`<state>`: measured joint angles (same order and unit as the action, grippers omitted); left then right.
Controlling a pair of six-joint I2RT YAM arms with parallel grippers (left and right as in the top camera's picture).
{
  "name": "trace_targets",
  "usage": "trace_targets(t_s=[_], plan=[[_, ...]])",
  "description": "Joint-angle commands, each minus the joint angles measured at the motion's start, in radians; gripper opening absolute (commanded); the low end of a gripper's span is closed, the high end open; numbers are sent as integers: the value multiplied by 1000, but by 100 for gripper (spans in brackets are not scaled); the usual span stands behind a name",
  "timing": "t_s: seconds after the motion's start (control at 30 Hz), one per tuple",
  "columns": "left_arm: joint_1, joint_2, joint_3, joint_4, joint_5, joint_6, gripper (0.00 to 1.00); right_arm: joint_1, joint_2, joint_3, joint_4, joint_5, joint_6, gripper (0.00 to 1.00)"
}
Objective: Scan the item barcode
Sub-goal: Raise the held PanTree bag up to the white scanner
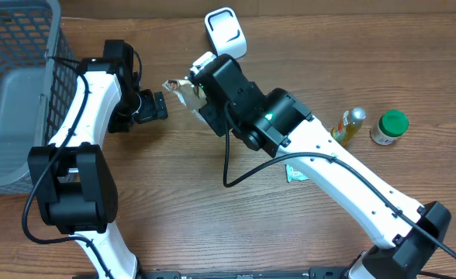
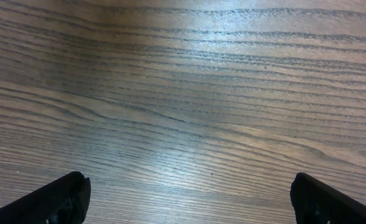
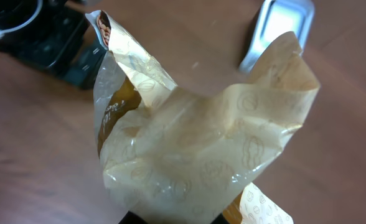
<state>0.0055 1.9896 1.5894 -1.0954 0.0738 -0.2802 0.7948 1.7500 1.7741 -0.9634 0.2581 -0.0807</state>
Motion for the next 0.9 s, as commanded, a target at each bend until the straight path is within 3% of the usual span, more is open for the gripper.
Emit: trace_targets(t_s=[0.0, 0.47, 0.87], plan=[[-6, -22, 9, 0, -6, 19, 99, 12, 21, 27, 49, 162, -147, 4], [-6, -22, 9, 0, -6, 19, 100, -13, 143, 25, 454, 362, -525, 4], [-6, -22, 9, 0, -6, 19, 99, -126, 287, 25, 753, 362, -557, 4]])
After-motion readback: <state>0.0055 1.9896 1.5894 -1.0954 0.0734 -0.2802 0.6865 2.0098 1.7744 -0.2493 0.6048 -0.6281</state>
